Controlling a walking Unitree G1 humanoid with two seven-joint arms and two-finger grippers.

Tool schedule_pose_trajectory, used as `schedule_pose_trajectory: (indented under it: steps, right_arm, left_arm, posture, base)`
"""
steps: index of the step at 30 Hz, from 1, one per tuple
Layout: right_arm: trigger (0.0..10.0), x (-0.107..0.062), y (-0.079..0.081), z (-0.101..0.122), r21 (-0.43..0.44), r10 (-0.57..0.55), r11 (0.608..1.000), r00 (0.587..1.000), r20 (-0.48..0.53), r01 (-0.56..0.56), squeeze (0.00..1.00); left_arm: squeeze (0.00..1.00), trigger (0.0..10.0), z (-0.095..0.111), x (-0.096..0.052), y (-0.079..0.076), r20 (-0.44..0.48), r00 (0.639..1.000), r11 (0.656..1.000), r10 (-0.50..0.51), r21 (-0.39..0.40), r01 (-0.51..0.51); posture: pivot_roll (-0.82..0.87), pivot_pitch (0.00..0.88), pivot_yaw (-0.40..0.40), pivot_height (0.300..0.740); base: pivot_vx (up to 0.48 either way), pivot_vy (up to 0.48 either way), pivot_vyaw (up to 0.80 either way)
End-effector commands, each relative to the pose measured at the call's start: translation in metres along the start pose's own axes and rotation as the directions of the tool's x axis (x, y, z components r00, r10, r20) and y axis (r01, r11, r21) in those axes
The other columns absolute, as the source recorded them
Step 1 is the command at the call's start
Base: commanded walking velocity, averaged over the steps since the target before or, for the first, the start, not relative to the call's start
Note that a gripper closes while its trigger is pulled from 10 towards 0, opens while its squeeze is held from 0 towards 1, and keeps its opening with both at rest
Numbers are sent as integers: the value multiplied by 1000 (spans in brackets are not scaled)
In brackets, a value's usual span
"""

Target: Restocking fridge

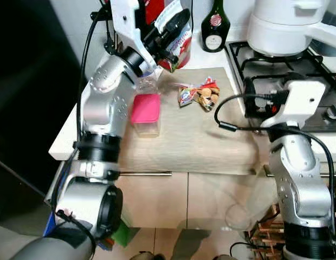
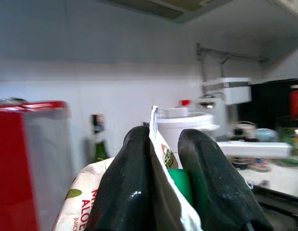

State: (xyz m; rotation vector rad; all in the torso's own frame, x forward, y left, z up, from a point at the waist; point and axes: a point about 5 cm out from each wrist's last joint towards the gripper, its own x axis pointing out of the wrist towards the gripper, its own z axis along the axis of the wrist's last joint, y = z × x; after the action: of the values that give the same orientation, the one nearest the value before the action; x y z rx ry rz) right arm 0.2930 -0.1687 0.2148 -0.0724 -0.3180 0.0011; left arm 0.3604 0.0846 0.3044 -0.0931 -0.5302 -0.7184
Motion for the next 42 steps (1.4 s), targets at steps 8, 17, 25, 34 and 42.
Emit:
schedule_pose_trajectory:
  steps: [8, 17, 25, 34, 42]
  right_arm:
    - [10000, 9, 12, 2, -21, 27, 999, 999, 47, -26, 43]
    - [10000, 9, 17, -2, -13, 29, 1000, 998, 52, -29, 43]
    - [10000, 8, 16, -4, -16, 26, 1000, 998, 51, -25, 43]
    - [10000, 7, 16, -5, -18, 31, 999, 998, 45, -30, 39]
    - [10000, 6, 17, -7, -17, 36, 999, 999, 40, -35, 43]
  left_arm:
    - [0, 10000, -4, -7, -14, -14, 997, 995, 81, 65, -80]
    - [0, 10000, -6, -7, -16, -35, 994, 991, 100, 92, -97]
    - [0, 10000, -6, -5, -17, -40, 994, 991, 101, 96, -96]
    - [0, 10000, -5, -5, -18, -37, 995, 992, 91, 96, -88]
    - [0, 10000, -6, -7, -18, -43, 995, 992, 91, 91, -87]
  posture:
    - [-74, 0, 75, 740]
    - [-74, 0, 83, 740]
    - [-82, 0, 84, 740]
    - [-82, 0, 84, 740]
    - [-82, 0, 87, 740]
  base:
    - [0, 0, 0]
    - [-214, 0, 0]
    - [-273, 0, 0]
    - [-255, 0, 0]
    - [-265, 0, 0]
